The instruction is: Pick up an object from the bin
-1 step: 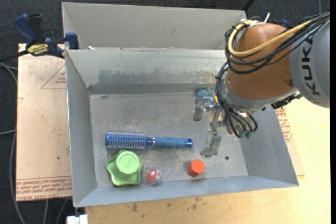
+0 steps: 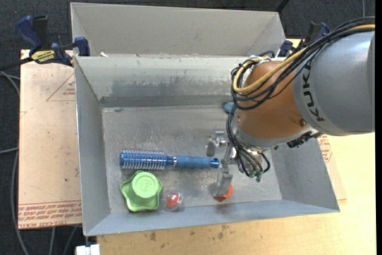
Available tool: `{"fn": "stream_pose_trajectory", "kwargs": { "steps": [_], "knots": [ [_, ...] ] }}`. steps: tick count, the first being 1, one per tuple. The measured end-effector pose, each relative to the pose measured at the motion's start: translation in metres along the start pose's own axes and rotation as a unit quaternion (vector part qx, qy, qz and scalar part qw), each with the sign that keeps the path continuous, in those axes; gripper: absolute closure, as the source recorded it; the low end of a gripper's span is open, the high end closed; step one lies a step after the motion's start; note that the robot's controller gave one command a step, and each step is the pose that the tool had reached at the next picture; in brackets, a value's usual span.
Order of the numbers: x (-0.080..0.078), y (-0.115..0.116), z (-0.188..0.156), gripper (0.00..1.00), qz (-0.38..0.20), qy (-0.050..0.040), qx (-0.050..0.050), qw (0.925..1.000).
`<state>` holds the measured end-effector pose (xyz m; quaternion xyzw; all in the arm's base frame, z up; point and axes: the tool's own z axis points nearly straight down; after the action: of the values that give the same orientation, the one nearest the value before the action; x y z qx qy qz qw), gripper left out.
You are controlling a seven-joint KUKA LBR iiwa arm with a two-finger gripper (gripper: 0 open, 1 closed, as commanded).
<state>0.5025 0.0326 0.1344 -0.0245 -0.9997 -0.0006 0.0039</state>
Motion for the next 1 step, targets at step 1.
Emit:
{"fn": "stream_pose_trajectory", "kwargs": {
  "steps": [1],
  "knots": [
    [-0.0597, -0.0019, 0.0679, 0.00, 0.017, -0.0040, 0.000, 0.9998]
  ]
}}
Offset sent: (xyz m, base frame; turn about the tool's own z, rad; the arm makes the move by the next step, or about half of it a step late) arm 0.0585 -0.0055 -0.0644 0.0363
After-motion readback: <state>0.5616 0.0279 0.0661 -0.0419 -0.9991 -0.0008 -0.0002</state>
